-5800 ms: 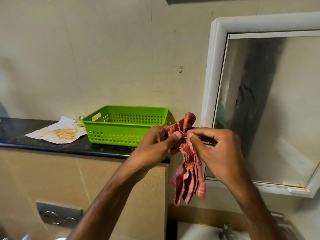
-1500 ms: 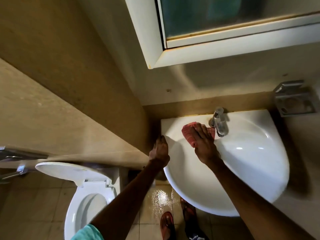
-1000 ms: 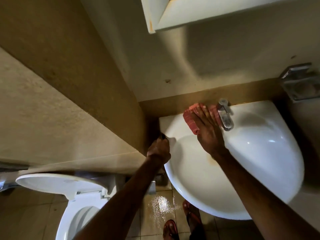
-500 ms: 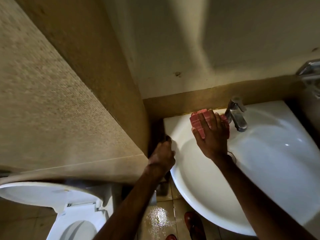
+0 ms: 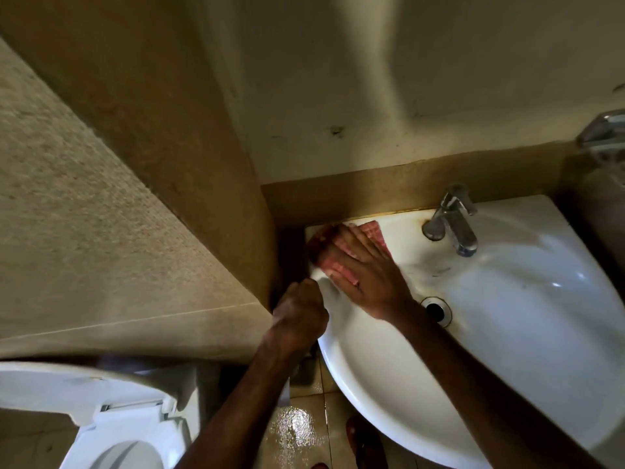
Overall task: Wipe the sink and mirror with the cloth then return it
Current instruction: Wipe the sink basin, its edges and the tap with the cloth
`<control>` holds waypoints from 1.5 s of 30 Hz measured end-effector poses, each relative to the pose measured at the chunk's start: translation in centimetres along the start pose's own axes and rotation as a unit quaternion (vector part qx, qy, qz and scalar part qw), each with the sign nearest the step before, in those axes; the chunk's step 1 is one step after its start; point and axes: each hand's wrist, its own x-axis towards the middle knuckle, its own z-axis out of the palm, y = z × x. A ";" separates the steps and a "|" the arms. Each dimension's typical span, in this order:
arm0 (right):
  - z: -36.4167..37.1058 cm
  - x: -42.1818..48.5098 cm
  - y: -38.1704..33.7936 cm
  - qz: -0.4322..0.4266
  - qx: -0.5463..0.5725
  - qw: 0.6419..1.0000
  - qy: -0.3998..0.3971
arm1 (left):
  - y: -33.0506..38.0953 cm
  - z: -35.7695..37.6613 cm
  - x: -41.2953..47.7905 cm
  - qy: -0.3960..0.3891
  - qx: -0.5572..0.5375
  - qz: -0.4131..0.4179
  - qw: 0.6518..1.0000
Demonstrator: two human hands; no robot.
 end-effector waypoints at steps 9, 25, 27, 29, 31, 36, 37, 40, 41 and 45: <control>-0.1 -1.6 3.2 0.235 -0.097 0.966 0.046 | 1.3 0.6 -1.7 0.036 -0.018 0.009 0.999; -0.9 -2.7 5.4 0.052 -0.151 0.982 0.099 | 1.1 1.5 -0.9 0.041 -0.036 0.036 0.998; -0.3 -2.7 4.2 0.111 -0.133 0.973 0.151 | 1.2 1.6 -1.0 0.059 -0.028 0.038 0.997; 0.6 -2.2 1.4 0.186 -0.073 0.964 0.176 | 1.2 1.6 -0.8 0.073 -0.022 0.038 0.996; 1.4 -2.3 -0.9 0.172 -0.002 0.973 0.155 | 1.3 1.4 -0.7 0.075 -0.013 0.036 0.996; 2.5 -4.6 -0.7 0.104 -0.011 0.991 0.084 | 1.4 1.0 -1.3 0.064 0.041 0.046 0.996; 2.5 -5.1 0.0 0.126 -0.034 0.986 0.103 | 1.4 1.0 -1.2 0.071 0.058 0.046 0.995; 2.1 -6.5 2.7 0.187 -0.084 0.958 0.199 | 1.2 1.0 -1.1 0.084 0.083 0.044 0.992; 2.0 -6.8 3.1 0.209 -0.095 0.945 0.231 | 1.2 1.1 -1.1 0.085 0.090 0.045 0.991; 2.6 -5.7 0.0 0.281 -0.019 0.927 0.247 | 1.7 1.4 -1.0 0.110 0.126 0.049 0.985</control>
